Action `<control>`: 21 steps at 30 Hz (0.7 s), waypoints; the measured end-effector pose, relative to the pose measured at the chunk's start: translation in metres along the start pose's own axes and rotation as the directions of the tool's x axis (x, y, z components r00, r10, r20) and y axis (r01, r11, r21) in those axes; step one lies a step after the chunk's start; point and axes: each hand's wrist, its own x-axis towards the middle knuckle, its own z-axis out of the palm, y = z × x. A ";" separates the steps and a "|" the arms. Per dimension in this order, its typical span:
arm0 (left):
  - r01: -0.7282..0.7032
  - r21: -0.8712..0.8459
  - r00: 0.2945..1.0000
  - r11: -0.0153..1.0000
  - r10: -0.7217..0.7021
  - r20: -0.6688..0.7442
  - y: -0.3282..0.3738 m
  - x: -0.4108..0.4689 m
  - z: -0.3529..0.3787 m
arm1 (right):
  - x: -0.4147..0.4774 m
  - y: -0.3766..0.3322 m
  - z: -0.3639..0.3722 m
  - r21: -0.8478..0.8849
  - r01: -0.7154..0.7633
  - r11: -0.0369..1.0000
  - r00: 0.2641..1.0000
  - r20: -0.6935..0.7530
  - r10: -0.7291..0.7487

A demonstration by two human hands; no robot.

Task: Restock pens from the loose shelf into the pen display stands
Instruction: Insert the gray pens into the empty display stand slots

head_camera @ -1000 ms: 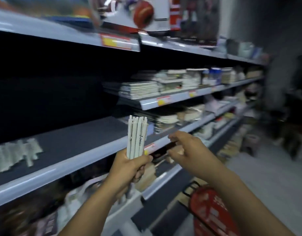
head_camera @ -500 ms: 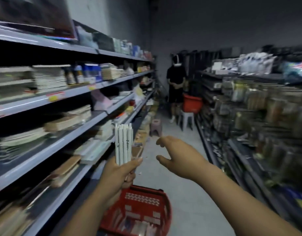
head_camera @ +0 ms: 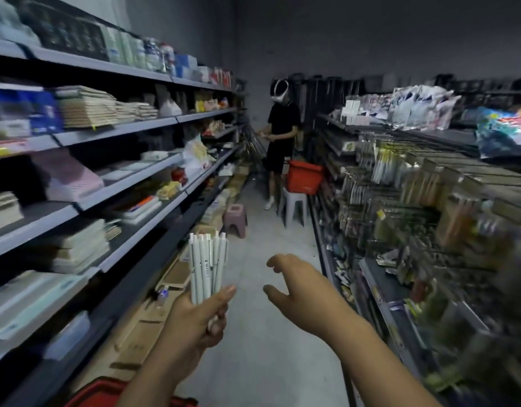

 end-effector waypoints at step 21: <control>0.088 0.000 0.995 0.996 -0.088 0.049 -0.043 0.564 0.108 | 0.461 0.324 0.075 0.069 -0.120 0.990 0.993 -0.002 0.120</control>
